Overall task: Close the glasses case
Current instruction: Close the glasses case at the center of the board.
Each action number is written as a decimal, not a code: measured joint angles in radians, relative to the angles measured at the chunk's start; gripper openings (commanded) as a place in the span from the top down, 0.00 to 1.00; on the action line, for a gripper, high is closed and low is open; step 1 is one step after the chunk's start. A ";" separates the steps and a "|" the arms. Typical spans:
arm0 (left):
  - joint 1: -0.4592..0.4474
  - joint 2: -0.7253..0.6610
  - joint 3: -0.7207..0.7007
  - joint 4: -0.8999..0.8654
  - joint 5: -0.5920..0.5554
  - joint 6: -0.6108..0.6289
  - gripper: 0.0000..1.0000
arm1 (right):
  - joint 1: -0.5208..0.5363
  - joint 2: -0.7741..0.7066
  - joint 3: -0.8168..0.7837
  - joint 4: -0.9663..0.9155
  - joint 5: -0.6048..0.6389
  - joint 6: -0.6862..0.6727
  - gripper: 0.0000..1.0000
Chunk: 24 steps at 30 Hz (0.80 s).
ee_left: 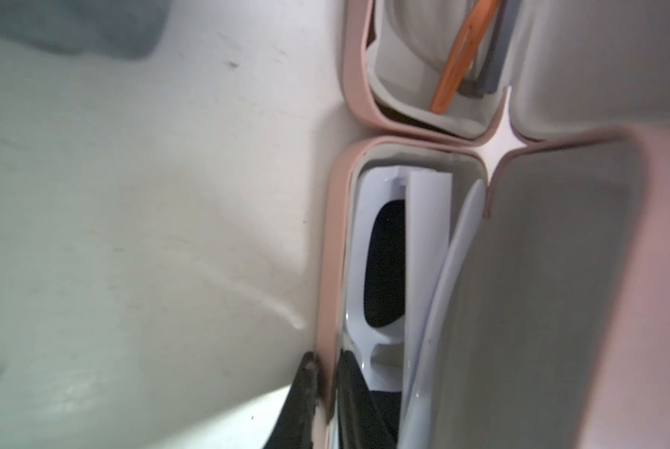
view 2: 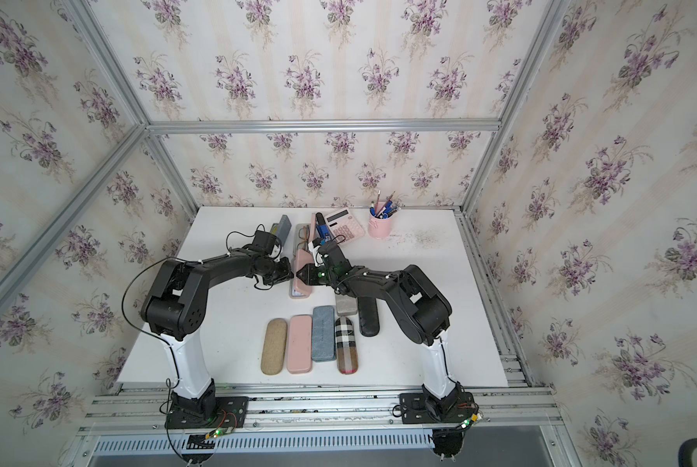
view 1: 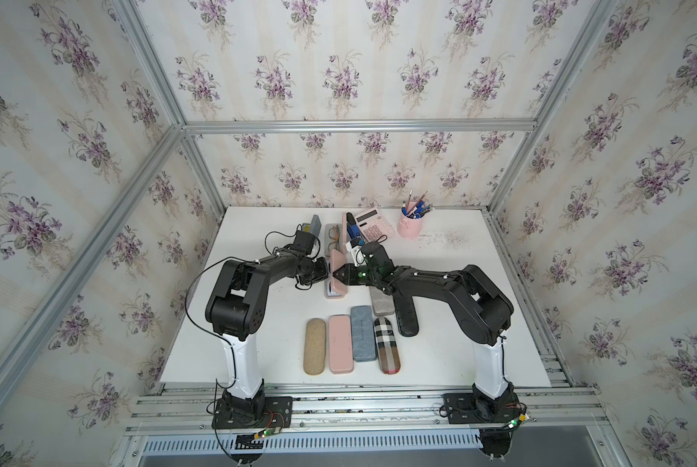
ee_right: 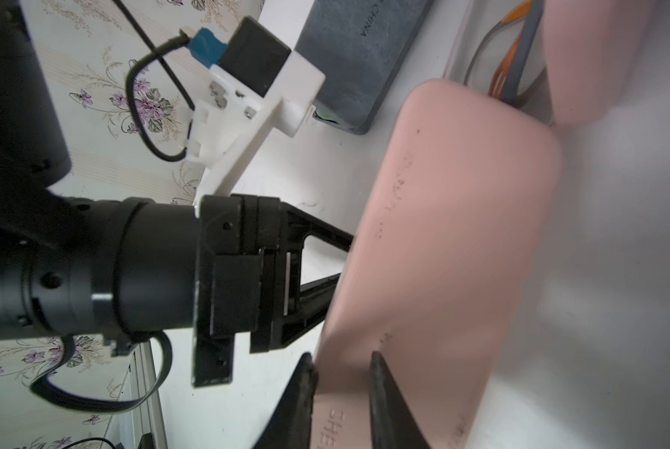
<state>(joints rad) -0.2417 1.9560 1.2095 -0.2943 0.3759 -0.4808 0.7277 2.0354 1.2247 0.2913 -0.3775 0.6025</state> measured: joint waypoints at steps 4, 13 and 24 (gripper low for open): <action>-0.003 -0.058 -0.035 0.007 -0.002 -0.003 0.51 | 0.002 0.014 0.013 -0.030 0.013 0.000 0.75; 0.003 -0.210 -0.120 0.011 -0.061 -0.044 0.40 | 0.008 0.033 0.039 -0.051 0.029 -0.004 0.76; 0.001 -0.254 -0.131 0.033 -0.032 -0.063 0.41 | 0.028 0.029 0.038 -0.114 0.034 -0.023 0.76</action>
<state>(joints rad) -0.2409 1.7020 1.0786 -0.2611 0.3443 -0.5434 0.7555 2.0647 1.2629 0.1772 -0.3431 0.5800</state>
